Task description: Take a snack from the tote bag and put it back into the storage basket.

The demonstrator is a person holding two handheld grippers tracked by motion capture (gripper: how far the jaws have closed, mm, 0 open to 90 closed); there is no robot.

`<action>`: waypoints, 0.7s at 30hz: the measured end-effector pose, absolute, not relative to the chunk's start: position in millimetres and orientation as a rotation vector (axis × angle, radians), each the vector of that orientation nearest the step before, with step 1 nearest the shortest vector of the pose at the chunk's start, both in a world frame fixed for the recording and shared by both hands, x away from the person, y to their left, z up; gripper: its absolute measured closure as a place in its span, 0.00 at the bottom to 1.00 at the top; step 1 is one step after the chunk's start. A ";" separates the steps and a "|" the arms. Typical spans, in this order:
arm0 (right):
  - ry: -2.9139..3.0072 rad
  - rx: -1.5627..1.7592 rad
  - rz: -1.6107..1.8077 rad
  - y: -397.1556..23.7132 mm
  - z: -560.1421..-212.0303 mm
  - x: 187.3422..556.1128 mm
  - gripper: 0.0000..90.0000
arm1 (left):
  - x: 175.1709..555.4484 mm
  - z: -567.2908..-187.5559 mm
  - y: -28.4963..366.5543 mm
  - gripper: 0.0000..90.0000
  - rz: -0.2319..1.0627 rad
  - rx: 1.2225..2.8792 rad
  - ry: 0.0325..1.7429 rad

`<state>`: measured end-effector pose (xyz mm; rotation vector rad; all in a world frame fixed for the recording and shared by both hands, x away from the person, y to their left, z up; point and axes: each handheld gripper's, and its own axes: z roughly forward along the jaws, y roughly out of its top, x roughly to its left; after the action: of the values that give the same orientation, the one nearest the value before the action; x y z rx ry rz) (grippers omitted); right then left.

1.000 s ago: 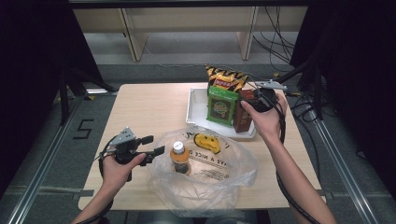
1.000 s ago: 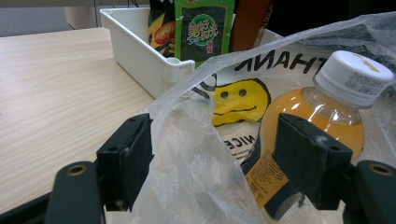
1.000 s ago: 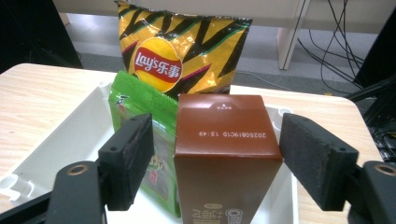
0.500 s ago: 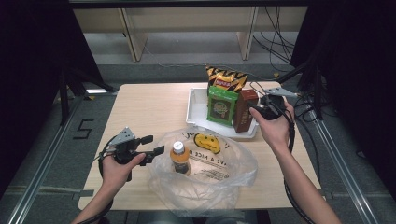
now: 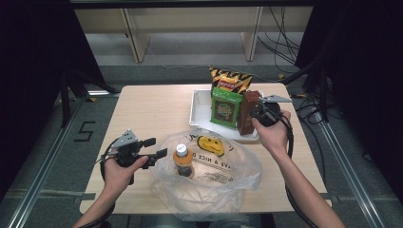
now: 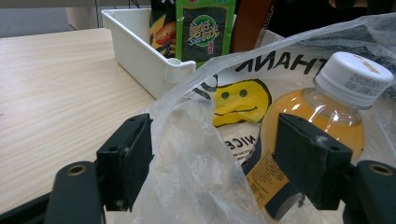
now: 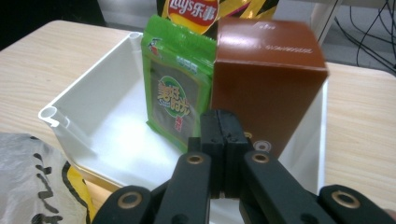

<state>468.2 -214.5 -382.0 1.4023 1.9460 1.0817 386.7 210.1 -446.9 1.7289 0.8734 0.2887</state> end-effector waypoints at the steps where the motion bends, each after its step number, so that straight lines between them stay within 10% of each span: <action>1: 1.950 1.404 1.076 -213.8 -383.4 470.2 1.00 | 386.7 -446.9 210.3 0.31 0.289 1.725 0.877; 21: 1.981 1.408 1.010 -199.2 -395.9 481.1 1.00 | 387.4 -447.1 210.9 0.31 0.292 1.736 0.867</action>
<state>481.1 -199.2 -395.9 1.4078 1.9809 1.0104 387.4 210.9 -447.1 1.7364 0.8673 0.2923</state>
